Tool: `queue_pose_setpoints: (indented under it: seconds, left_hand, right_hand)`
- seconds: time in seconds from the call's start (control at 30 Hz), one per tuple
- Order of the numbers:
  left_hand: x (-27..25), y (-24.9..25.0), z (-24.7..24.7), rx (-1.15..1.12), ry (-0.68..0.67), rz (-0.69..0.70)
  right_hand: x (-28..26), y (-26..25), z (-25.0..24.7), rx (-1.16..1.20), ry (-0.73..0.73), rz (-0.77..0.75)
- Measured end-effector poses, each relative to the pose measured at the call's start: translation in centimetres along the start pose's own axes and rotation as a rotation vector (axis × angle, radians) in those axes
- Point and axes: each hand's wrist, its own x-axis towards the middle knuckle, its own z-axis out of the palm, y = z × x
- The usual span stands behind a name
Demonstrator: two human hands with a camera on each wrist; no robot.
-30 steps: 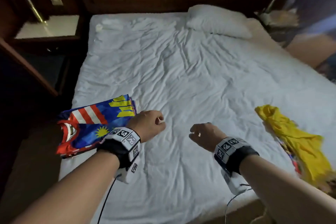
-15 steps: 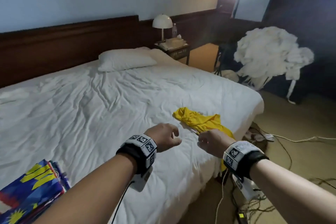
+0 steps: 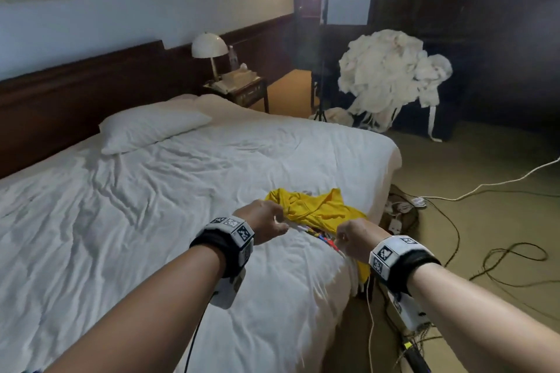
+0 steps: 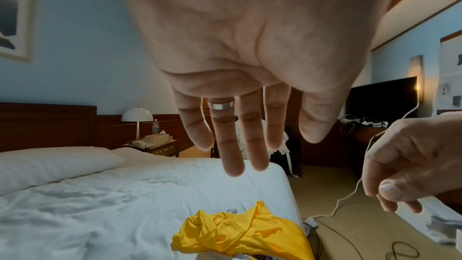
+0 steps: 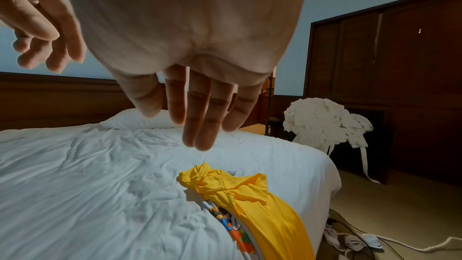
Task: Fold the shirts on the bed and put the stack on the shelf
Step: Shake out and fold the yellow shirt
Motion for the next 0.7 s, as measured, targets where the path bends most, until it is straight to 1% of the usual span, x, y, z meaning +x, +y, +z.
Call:
queue_pose_setpoints:
  seconds: [0.17, 0.3, 0.4, 0.53, 0.63, 0.7]
  left_hand:
    - [4.1, -2.0, 0.5, 0.054, -0.073, -0.017]
    - [8.8, -3.0, 0.8, 0.084, -0.113, -0.014]
    - [13.2, -3.8, 1.4, 0.091, -0.153, -0.034]
    - [19.9, -5.3, 2.5, 0.074, -0.229, -0.093]
    - [25.5, -6.8, 3.8, 0.046, -0.302, -0.143]
    - [29.1, -8.1, 5.4, 0.016, -0.336, -0.194]
  right_hand:
    - [3.7, 0.1, 2.0, 0.016, -0.033, 0.043]
    - [8.7, 1.2, 3.0, 0.014, -0.119, 0.057]
    - [13.8, 2.3, 3.5, -0.001, -0.17, 0.04]
    - [22.0, 4.6, 4.7, -0.03, -0.251, 0.02]
    - [28.8, 6.4, 6.4, -0.047, -0.326, 0.031]
    - [33.2, 7.6, 8.0, -0.069, -0.393, -0.011]
